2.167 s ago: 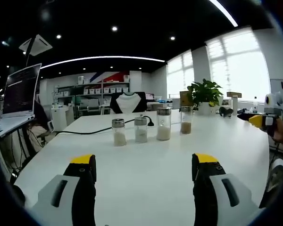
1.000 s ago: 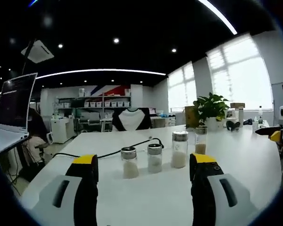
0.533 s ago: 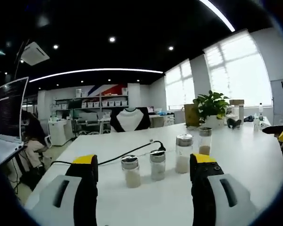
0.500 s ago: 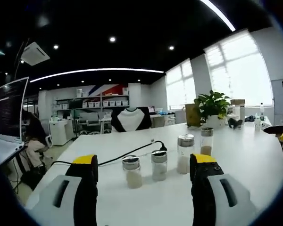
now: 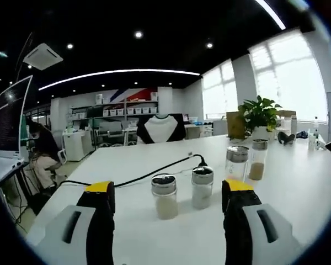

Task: Rotate the seasoning bottle until the label or dispensing opening points toward the visible target arrow and the bottle remains upright within the marked orientation range

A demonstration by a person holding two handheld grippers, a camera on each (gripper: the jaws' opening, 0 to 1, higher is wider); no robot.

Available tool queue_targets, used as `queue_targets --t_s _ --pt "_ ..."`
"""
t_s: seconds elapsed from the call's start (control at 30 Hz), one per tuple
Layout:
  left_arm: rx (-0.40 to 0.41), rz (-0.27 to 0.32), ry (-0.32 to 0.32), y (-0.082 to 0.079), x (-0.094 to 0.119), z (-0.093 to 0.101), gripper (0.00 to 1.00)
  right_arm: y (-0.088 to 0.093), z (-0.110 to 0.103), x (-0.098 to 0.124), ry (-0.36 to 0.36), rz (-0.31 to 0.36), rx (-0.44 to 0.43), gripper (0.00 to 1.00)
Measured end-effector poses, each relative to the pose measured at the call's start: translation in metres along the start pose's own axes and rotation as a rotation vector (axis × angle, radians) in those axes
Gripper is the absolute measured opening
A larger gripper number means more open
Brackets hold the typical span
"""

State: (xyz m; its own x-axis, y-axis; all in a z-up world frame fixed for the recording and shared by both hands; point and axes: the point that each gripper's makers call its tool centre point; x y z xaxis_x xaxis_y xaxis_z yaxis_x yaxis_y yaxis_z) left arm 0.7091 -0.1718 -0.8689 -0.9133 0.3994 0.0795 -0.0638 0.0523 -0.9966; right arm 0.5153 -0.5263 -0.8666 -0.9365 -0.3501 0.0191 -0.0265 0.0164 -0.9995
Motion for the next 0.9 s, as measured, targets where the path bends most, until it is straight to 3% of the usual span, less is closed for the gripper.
queue_targets --t_s 0.47,0.6,0.9 --pt "0.039 -0.020 -0.025 0.005 -0.032 -0.006 0.83 -0.010 0.003 0.001 0.018 0.011 0.019 0.86" --pt "0.032 -0.042 -0.038 0.007 -0.045 -0.013 0.82 -0.010 0.004 0.002 0.024 0.010 0.024 0.86" --pt "0.040 -0.028 -0.084 0.011 -0.057 -0.028 0.78 -0.008 0.007 -0.002 0.037 -0.003 0.032 0.86"
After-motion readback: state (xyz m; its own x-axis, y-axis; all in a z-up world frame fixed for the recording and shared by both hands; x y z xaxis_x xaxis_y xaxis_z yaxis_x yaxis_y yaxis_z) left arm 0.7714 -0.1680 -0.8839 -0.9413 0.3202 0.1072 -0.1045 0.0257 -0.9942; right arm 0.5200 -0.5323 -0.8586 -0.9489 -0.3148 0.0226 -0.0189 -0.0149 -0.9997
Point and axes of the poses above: the point that each gripper's makers call its tool centre point, and the gripper's own axes: x roughly backward along the fingers, z roughly to its right, y roughly out of its underside, and after that the axes turned 9 degrees about y, right-handed
